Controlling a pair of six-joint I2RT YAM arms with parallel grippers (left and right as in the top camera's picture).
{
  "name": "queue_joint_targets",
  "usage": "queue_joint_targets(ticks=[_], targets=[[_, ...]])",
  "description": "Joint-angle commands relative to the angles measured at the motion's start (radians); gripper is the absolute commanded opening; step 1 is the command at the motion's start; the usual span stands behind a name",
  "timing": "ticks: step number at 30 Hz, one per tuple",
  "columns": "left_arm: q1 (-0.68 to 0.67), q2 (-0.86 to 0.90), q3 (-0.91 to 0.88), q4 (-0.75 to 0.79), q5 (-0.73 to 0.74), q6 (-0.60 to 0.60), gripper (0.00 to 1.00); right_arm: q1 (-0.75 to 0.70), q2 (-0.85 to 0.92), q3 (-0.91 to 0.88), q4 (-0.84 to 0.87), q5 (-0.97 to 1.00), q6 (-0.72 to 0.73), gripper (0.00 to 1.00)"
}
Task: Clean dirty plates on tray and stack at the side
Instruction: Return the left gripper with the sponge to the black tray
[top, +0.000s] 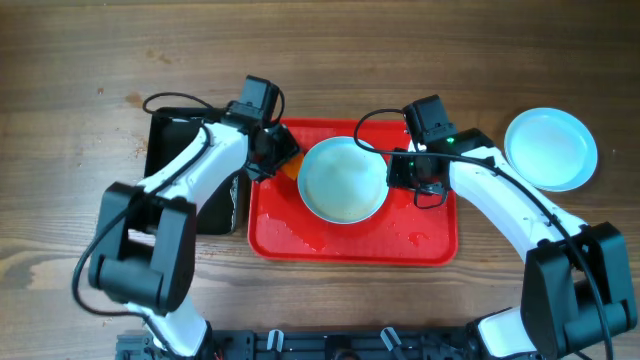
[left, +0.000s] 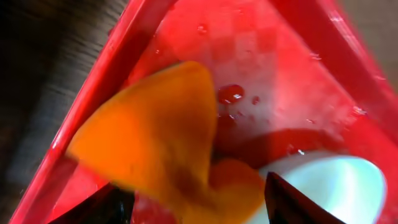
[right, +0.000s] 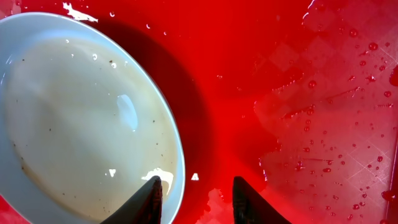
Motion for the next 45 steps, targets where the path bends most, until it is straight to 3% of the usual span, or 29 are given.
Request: queue_joint_targets(ticks=[1,2,3,6,8,13,16,18,22,26,31,33,34,35,36,41,45], targets=[[0.005,0.06,0.001,0.017,0.006,-0.053,0.49,-0.002,-0.013,0.018,-0.002,-0.015,-0.029,0.38],[0.005,0.063,0.001,0.024,0.006,-0.055,0.34,-0.002,-0.013,0.018,-0.002,-0.015,-0.03,0.38],[0.005,0.063,0.001,0.037,0.006,-0.056,0.04,-0.002,-0.013,0.018,-0.005,-0.015,-0.03,0.38],[0.005,0.063,0.001,0.074,0.024,-0.058,0.04,-0.002,-0.013,0.018,-0.015,-0.015,-0.031,0.26],[0.006,0.041,0.002,0.097,0.041,-0.057,0.04,-0.002,-0.013,0.018,-0.023,-0.015,-0.03,0.04],[0.005,-0.139,0.01,-0.021,-0.128,0.02,0.04,-0.002,-0.013,0.018,-0.024,-0.016,-0.029,0.04],[0.005,-0.28,0.01,-0.168,-0.214,0.056,0.04,-0.001,-0.013,0.016,-0.003,-0.016,-0.027,0.63],[0.005,-0.341,0.01,-0.24,-0.257,0.095,0.04,-0.001,-0.01,0.016,0.011,-0.017,-0.026,0.7],[0.006,-0.362,0.009,-0.348,-0.345,0.109,0.04,-0.001,0.046,0.002,0.055,-0.049,0.0,0.7],[0.006,-0.362,0.009,-0.362,-0.358,0.134,0.04,-0.001,0.142,-0.009,0.121,-0.135,0.026,0.66],[0.006,-0.361,0.009,-0.362,-0.385,0.146,0.04,-0.001,0.203,-0.009,0.171,-0.187,0.031,0.37],[0.006,-0.353,0.009,-0.362,-0.388,0.15,0.04,-0.001,0.21,-0.009,0.175,-0.186,0.033,0.35],[0.006,-0.349,0.009,-0.365,-0.388,0.15,0.04,-0.001,0.21,-0.009,0.178,-0.185,0.033,0.27],[0.006,-0.347,0.009,-0.367,-0.388,0.15,0.04,-0.001,0.21,-0.009,0.185,-0.185,0.033,0.08],[0.006,-0.347,0.009,-0.369,-0.388,0.154,0.04,-0.001,0.211,-0.009,0.192,-0.185,0.035,0.05],[0.025,-0.347,0.008,-0.397,-0.415,0.156,0.04,-0.001,0.21,-0.009,0.211,-0.163,0.048,0.05],[0.11,-0.347,-0.01,-0.425,-0.431,0.157,0.04,-0.004,0.186,0.0,0.207,-0.026,0.02,0.05]])
